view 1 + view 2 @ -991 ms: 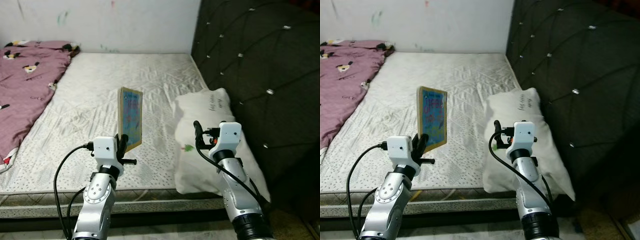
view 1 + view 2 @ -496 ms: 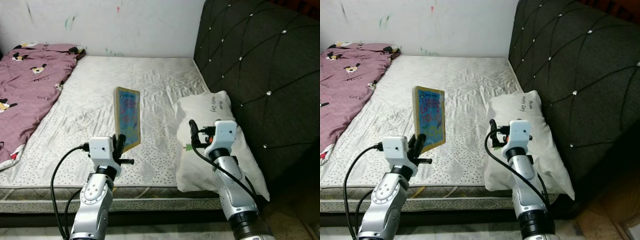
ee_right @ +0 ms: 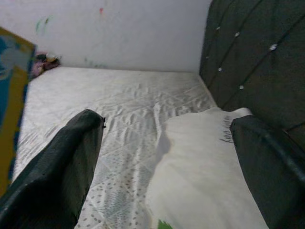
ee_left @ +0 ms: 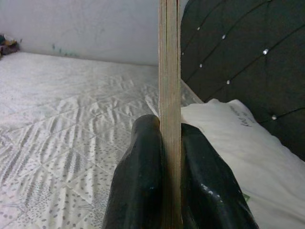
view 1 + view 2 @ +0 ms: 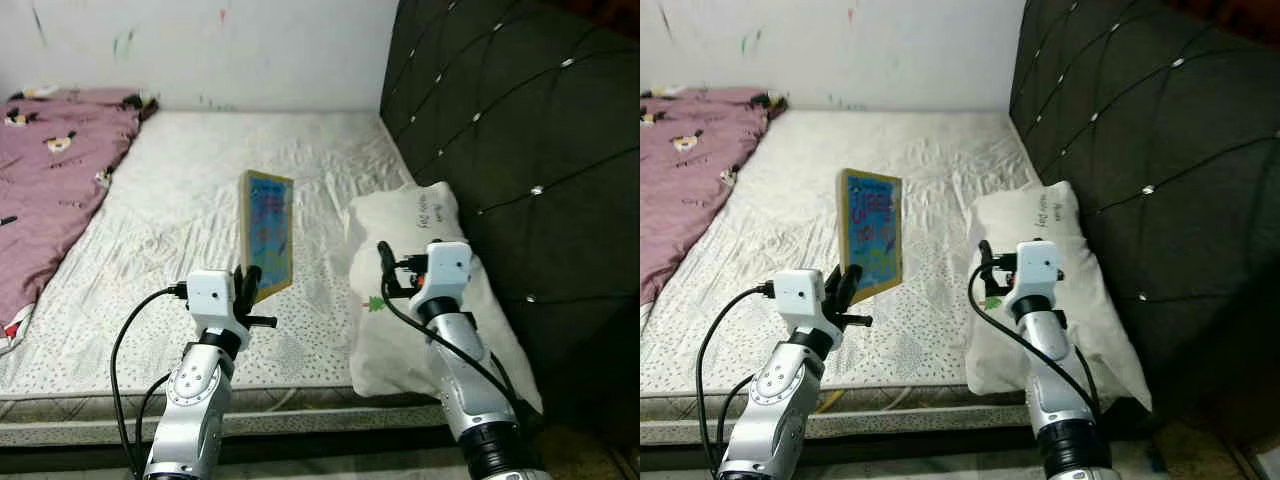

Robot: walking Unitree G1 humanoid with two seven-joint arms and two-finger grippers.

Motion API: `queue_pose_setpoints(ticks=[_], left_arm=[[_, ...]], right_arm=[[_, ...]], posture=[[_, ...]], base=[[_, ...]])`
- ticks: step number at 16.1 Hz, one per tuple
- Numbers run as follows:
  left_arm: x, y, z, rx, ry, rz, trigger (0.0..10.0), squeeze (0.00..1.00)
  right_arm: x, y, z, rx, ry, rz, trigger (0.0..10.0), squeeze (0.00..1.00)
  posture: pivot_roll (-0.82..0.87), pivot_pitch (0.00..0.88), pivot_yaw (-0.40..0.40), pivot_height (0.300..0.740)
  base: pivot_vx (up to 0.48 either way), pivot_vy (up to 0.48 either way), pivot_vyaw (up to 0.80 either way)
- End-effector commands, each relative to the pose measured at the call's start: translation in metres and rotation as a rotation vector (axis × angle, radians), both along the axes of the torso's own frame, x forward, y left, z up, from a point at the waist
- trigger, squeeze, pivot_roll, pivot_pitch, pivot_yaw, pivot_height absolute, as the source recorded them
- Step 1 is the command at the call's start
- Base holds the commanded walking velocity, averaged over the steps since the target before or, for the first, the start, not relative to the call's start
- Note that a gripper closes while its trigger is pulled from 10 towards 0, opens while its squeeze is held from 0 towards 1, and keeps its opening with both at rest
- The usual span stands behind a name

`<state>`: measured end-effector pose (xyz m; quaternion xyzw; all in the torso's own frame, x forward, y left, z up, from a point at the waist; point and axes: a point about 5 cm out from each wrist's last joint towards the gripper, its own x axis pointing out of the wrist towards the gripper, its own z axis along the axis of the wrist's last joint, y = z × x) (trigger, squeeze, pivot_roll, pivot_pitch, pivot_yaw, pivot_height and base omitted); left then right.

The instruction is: Clean up the room

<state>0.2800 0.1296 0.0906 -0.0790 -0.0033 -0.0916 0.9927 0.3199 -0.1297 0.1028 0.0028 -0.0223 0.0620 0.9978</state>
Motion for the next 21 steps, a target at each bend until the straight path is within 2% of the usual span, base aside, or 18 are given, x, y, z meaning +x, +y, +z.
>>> queue_pose_setpoints(ticks=[1, 6, 7, 12, 21], left_arm=[[0.004, 0.002, 0.014, 0.001, -0.062, 0.010, 10.0, 0.00], [0.004, 0.003, 0.013, 0.004, -0.059, 0.014, 10.0, 0.00], [0.004, 0.002, 0.013, 0.002, -0.057, 0.007, 10.0, 0.00], [0.003, 0.001, 0.012, -0.001, -0.055, -0.003, 10.0, 0.00], [0.003, -0.001, 0.010, -0.003, -0.036, -0.002, 10.0, 0.00]], right_arm=[[0.004, 0.001, 0.007, -0.011, -0.024, 0.008, 10.0, 0.00], [0.003, 0.003, 0.009, -0.041, -0.051, 0.027, 10.0, 0.00], [0.003, 0.008, 0.015, -0.097, -0.101, 0.065, 10.0, 0.00], [0.002, 0.013, 0.019, -0.140, -0.138, 0.084, 10.0, 0.00], [0.001, 0.011, 0.014, -0.132, -0.121, 0.069, 10.0, 0.00]], posture=[[0.01, 0.000, -0.016, 0.740], [0.01, 0.000, -0.017, 0.740], [0.01, 0.000, -0.017, 0.740], [0.02, 0.000, -0.017, 0.740], [0.01, 0.000, -0.017, 0.740]], base=[[0.274, 0.000, 0.00], [0.050, 0.000, 0.00], [0.000, 0.000, 0.00], [0.302, 0.000, 0.15], [0.325, 0.000, 0.08]])
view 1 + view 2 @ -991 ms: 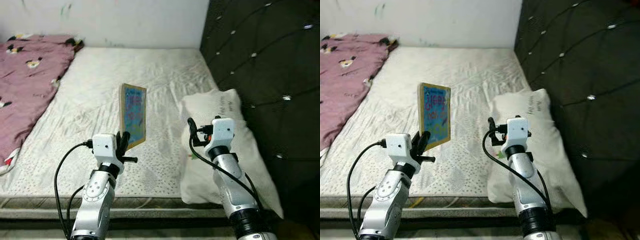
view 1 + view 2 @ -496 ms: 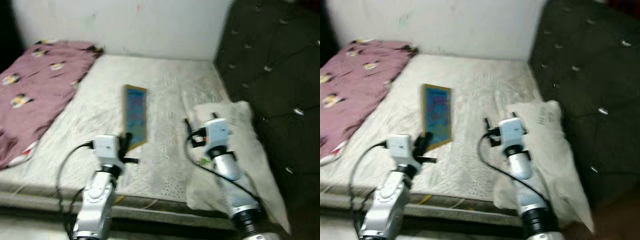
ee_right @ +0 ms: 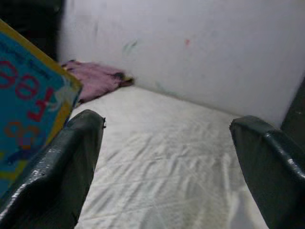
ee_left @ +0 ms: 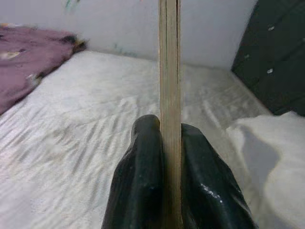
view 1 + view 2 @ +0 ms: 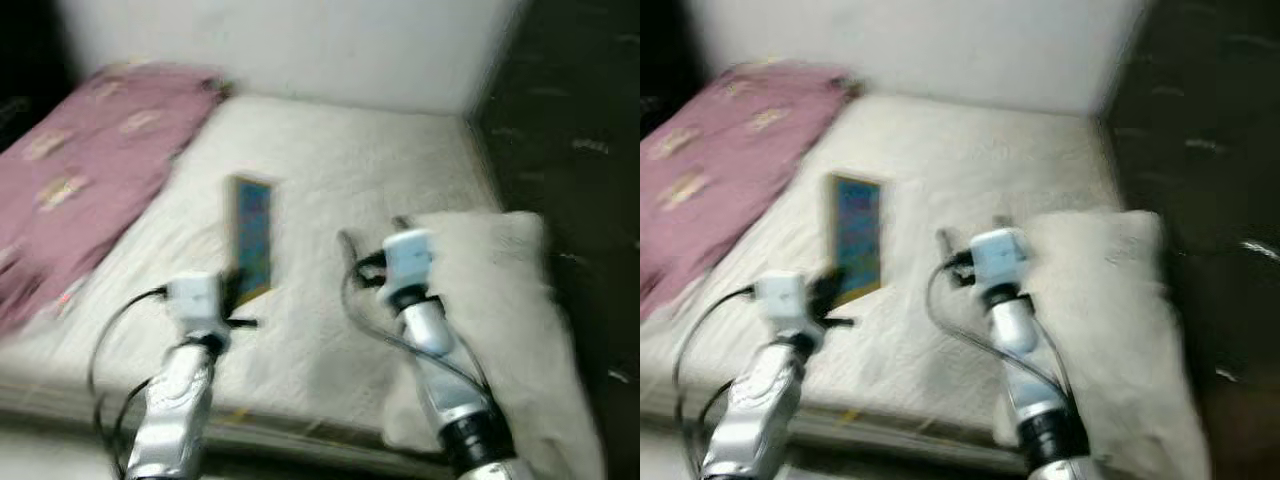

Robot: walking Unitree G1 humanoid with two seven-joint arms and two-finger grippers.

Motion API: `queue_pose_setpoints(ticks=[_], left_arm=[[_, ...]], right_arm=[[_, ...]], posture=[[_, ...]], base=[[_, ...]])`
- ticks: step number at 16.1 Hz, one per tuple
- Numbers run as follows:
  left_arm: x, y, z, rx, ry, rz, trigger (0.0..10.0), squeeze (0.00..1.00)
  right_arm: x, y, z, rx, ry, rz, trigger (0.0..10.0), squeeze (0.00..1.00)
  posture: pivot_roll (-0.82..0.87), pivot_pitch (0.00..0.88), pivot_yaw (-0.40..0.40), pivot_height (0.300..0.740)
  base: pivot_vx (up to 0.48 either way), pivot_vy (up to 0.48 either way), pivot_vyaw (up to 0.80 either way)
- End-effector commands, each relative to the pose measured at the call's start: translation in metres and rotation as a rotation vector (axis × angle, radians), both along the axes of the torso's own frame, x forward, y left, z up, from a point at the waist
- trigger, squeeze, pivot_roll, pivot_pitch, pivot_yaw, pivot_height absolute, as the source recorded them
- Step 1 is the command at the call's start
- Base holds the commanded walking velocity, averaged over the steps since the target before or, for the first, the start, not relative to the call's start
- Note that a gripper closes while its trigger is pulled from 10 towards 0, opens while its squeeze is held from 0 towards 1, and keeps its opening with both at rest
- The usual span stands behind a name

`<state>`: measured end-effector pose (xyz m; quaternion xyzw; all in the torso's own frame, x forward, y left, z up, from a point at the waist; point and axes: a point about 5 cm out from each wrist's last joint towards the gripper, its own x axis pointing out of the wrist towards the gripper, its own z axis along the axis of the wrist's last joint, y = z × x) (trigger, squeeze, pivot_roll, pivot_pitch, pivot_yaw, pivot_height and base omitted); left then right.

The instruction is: Clean up the room

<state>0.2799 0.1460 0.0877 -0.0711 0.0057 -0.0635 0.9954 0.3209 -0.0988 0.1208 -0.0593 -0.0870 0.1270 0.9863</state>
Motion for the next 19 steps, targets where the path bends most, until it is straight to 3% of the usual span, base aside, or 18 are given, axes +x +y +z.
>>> queue_pose_setpoints(ticks=[1, 6, 9, 10, 12, 15, 19], left_arm=[[0.004, -0.017, 0.012, -0.019, -0.055, -0.056, 10.0, 0.00], [0.001, -0.022, 0.014, -0.063, -0.066, -0.071, 10.0, 0.00], [0.004, -0.013, 0.005, -0.061, -0.015, -0.002, 10.0, 0.00], [0.004, -0.008, 0.000, -0.098, 0.020, 0.037, 10.0, 0.00], [0.004, -0.006, -0.011, -0.321, 0.141, 0.065, 10.0, 0.00], [-0.005, -0.015, -0.012, -0.452, 0.196, 0.013, 10.0, 0.00], [-0.014, -0.007, -0.014, -0.434, 0.219, 0.022, 10.0, 0.00]], right_arm=[[0.001, -0.020, -0.004, -0.009, 0.014, -0.063, 10.0, 0.00], [-0.001, -0.019, -0.007, -0.002, 0.026, -0.069, 10.0, 0.00], [-0.001, -0.019, -0.007, -0.003, 0.029, -0.069, 10.0, 0.00], [-0.001, -0.020, -0.007, -0.004, 0.029, -0.072, 10.0, 0.00], [-0.001, -0.024, -0.006, 0.003, 0.028, -0.082, 10.0, 0.00], [-0.009, -0.031, -0.014, 0.037, 0.081, -0.106, 10.0, 0.00], [-0.014, -0.031, -0.021, 0.042, 0.110, -0.111, 10.0, 0.00]], posture=[[0.01, 0.000, -0.017, 0.740], [0.02, 0.000, -0.019, 0.740], [0.02, 0.000, -0.019, 0.740], [0.02, 0.000, -0.019, 0.740], [0.01, 0.008, -0.024, 0.740], [0.01, 0.039, -0.035, 0.740], [0.02, 0.046, -0.036, 0.740]], base=[[0.266, 0.000, 0.00], [0.053, 0.000, 0.00], [0.000, 0.000, 0.00], [0.000, 0.000, 0.00], [0.000, 0.000, 0.00], [0.000, 0.000, 0.00], [0.000, 0.000, 0.00]])
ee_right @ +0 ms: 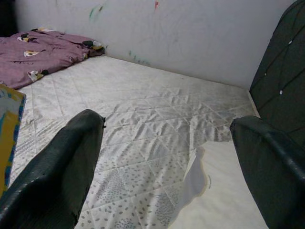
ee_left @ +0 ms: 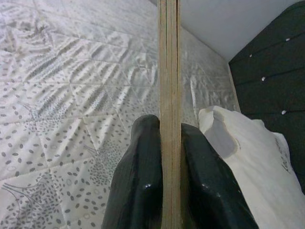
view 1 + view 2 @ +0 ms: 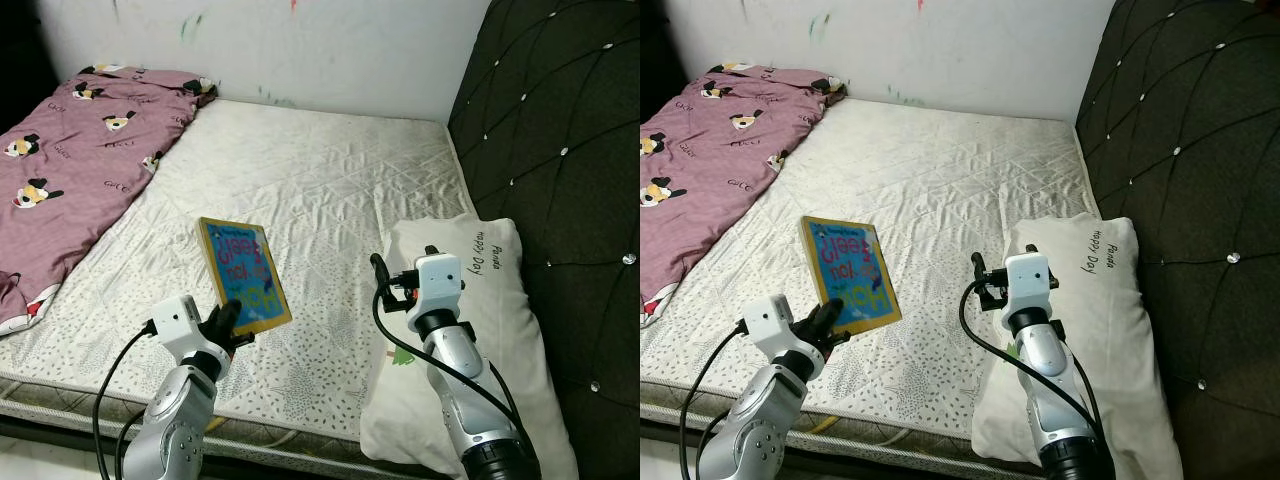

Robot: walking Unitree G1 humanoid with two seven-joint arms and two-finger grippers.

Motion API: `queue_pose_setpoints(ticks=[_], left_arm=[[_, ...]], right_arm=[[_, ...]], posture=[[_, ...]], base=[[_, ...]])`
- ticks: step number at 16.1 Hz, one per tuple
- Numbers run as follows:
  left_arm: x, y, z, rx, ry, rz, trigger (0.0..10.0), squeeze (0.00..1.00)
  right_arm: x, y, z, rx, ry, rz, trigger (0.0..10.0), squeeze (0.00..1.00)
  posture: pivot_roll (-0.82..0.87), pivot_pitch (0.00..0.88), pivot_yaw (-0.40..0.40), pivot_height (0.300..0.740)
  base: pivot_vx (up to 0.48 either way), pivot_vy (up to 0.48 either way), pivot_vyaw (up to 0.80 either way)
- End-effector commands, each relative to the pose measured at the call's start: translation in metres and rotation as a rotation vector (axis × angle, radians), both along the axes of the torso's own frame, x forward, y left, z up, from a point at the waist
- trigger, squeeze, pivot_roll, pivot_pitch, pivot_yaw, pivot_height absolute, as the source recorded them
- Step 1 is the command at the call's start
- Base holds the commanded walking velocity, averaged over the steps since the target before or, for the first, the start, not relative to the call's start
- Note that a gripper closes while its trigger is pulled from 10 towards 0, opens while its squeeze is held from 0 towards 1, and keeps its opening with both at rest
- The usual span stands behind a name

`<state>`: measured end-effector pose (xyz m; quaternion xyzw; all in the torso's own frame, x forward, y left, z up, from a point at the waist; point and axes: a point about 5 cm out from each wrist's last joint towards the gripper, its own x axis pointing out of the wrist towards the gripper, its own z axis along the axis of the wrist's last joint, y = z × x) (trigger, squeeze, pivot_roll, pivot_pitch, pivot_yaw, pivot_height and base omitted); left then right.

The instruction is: Clean up the room

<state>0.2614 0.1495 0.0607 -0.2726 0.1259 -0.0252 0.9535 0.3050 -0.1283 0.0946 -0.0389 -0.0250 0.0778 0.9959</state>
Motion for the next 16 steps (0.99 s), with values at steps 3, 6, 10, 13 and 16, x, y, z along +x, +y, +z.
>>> queue_pose_setpoints(ticks=[3, 6, 10, 13, 16], left_arm=[[0.005, -0.005, 0.017, 0.023, -0.068, -0.009, 10.0, 0.00], [-0.002, 0.014, 0.032, 0.295, -0.209, 0.040, 10.0, 0.00], [-0.018, 0.032, 0.037, 0.517, -0.259, -0.117, 10.0, 0.00], [-0.041, 0.036, 0.036, 0.702, -0.307, -0.247, 10.0, 0.00], [-0.046, 0.030, 0.037, 0.717, -0.336, -0.288, 10.0, 0.00]], right_arm=[[0.002, -0.005, 0.005, -0.007, -0.007, -0.034, 10.0, 0.00], [-0.009, -0.027, -0.005, -0.018, 0.035, -0.094, 10.0, 0.00], [-0.024, -0.043, 0.000, -0.022, 0.071, 0.037, 10.0, 0.00], [-0.035, -0.064, 0.002, -0.046, 0.111, 0.014, 10.0, 0.00], [-0.043, -0.062, -0.003, -0.066, 0.150, 0.031, 10.0, 0.00]], posture=[[0.02, 0.053, -0.028, 0.740], [0.02, 0.051, -0.031, 0.740], [0.05, 0.035, -0.052, 0.740], [0.05, 0.011, -0.064, 0.740], [0.04, 0.000, -0.051, 0.740]], base=[[0.000, 0.000, 0.00], [0.000, 0.000, 0.00], [0.000, 0.000, 0.00], [0.000, 0.000, 0.00], [0.000, 0.000, 0.00]])
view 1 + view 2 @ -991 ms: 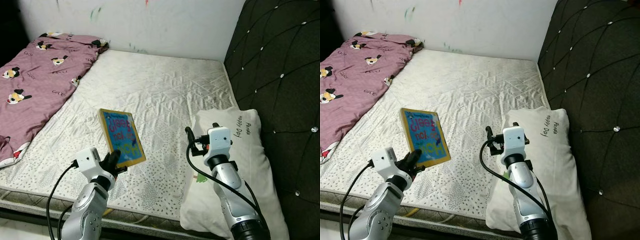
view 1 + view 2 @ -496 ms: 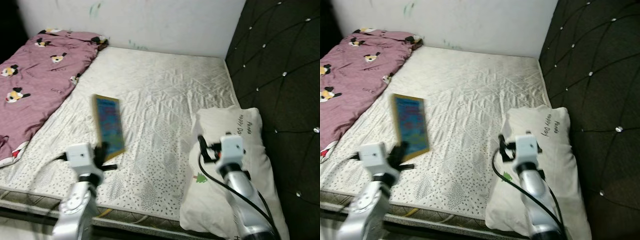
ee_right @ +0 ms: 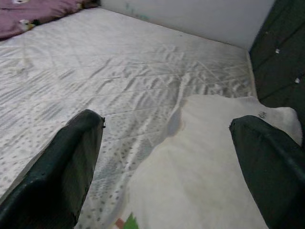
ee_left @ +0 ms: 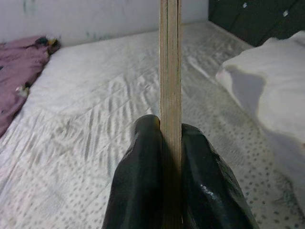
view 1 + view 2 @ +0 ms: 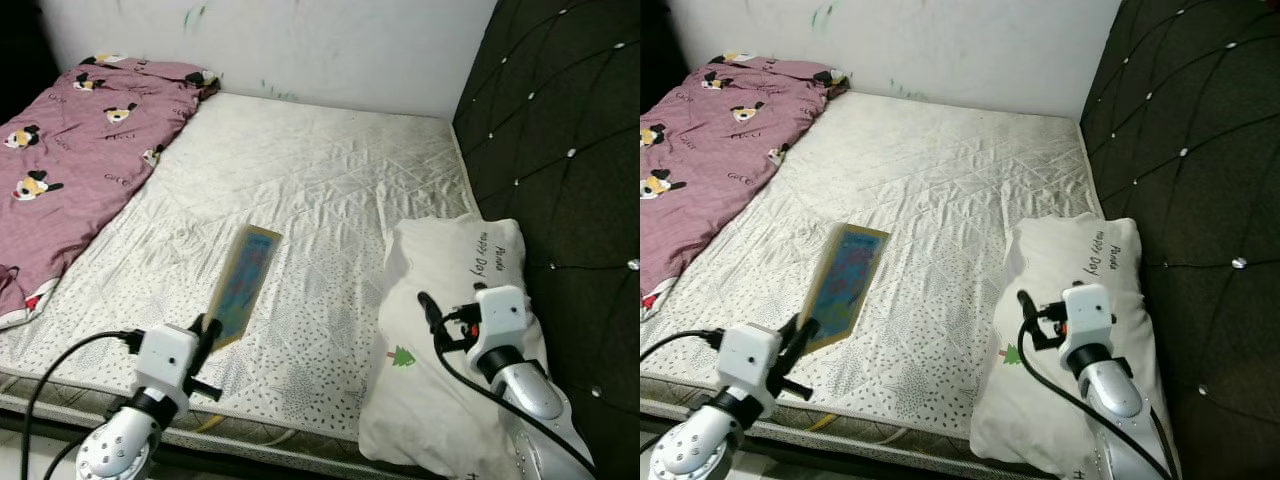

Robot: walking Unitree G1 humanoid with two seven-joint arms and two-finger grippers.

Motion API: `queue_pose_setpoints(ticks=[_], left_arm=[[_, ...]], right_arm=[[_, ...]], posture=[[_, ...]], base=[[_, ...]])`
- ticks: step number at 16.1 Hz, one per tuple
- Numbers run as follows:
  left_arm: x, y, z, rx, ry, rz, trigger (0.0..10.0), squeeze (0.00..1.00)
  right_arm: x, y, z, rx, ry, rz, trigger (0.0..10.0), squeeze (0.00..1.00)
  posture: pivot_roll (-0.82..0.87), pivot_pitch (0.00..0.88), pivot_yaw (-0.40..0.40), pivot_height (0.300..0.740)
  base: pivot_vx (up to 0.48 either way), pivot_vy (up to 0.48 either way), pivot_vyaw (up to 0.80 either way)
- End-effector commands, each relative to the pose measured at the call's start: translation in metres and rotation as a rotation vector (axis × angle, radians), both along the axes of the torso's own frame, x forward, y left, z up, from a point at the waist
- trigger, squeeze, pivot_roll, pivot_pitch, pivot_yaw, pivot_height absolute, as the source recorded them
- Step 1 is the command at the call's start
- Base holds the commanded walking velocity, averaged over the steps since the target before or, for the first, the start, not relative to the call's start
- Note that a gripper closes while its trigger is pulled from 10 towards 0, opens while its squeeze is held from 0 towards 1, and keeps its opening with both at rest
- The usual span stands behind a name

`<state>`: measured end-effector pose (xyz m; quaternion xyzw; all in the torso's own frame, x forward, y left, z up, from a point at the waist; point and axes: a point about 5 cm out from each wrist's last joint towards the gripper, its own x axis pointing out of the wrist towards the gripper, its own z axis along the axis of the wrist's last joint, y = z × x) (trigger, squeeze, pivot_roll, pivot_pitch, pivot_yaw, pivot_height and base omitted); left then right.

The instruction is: Clean up the room

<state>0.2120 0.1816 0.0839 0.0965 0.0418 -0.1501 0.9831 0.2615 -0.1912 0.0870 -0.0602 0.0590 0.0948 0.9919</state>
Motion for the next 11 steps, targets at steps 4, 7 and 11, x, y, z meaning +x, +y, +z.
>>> queue_pose_setpoints(ticks=[4, 7, 11], left_arm=[[0.035, -0.025, 0.017, -0.132, -0.122, 0.080, 10.0, 0.00], [0.054, -0.025, 0.022, -0.193, -0.153, 0.189, 10.0, 0.00], [0.064, -0.023, 0.029, -0.230, -0.187, 0.238, 10.0, 0.00]], right_arm=[[0.021, 0.028, 0.021, 0.010, -0.043, 0.145, 10.0, 0.00], [0.032, 0.036, 0.025, 0.090, -0.077, 0.056, 10.0, 0.00], [0.033, 0.055, 0.019, 0.101, -0.085, 0.010, 10.0, 0.00]], posture=[[0.01, 0.000, -0.033, 0.740], [0.00, 0.000, -0.021, 0.740], [0.02, 0.000, 0.001, 0.740]], base=[[0.000, 0.000, -0.20], [0.000, 0.000, -0.80], [0.000, 0.000, -0.80]])
